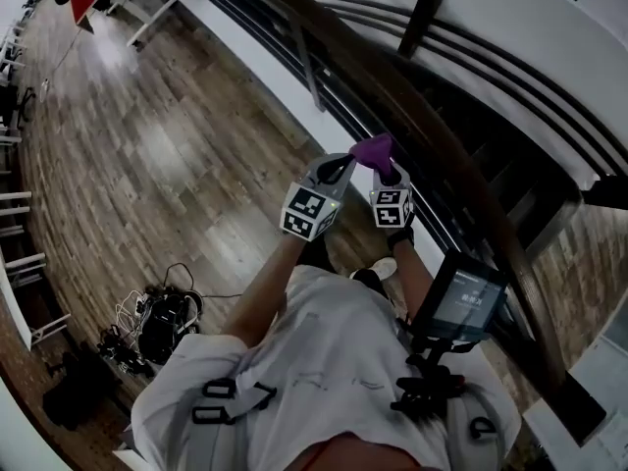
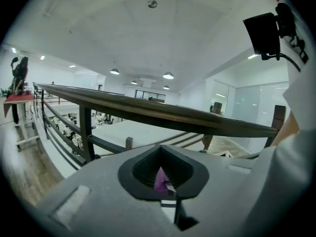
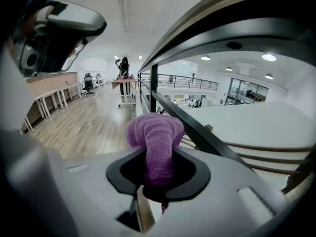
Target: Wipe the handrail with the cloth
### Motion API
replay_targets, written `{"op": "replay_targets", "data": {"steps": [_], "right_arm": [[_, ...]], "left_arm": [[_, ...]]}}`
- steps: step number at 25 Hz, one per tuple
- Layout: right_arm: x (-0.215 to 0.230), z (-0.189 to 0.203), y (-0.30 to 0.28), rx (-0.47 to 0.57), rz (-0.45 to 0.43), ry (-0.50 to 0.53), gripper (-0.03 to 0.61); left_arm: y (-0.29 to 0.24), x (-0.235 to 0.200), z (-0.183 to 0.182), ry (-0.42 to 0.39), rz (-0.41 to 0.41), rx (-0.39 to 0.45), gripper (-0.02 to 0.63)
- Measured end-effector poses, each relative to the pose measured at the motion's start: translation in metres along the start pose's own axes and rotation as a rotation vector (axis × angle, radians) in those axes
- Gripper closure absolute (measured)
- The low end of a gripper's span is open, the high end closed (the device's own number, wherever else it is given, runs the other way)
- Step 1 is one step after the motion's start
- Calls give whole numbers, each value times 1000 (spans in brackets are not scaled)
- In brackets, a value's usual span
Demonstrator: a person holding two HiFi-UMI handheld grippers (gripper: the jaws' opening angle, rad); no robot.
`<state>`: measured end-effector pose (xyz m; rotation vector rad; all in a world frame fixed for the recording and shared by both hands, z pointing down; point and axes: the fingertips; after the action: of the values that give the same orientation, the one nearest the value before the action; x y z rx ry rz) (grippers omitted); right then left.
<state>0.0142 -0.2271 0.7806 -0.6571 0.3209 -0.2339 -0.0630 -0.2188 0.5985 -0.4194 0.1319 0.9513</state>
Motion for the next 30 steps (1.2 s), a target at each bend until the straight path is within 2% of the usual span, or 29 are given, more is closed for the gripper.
{"op": "replay_targets", "data": {"steps": [4, 10, 17, 22, 25, 30], "right_arm": [[-44, -29, -53, -35, -42, 51, 488], [-94, -66, -135, -71, -61, 90, 488], [-125, -117, -236, -102, 15, 144, 489], [-162, -121, -305, -101, 47, 206, 489], [-165, -118, -327, -106, 79, 216, 489], [-145, -122, -341, -150, 113, 254, 489]], "left_arm": [[29, -60, 6, 42, -70, 9, 614], [55, -140, 20, 81, -133, 0, 614], [71, -221, 26, 103, -187, 3, 614], [87, -269, 67, 134, -222, -2, 614], [90, -277, 84, 112, -239, -20, 615], [87, -267, 79, 104, -248, -42, 615]]}}
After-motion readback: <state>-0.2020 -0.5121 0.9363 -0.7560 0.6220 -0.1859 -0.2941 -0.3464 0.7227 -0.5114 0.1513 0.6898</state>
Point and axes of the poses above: the fingertips, and each gripper's own axes: y backward along the fingers, x to its right, z out of its underside, and after that the axes turned 15 degrees about z, right-handed
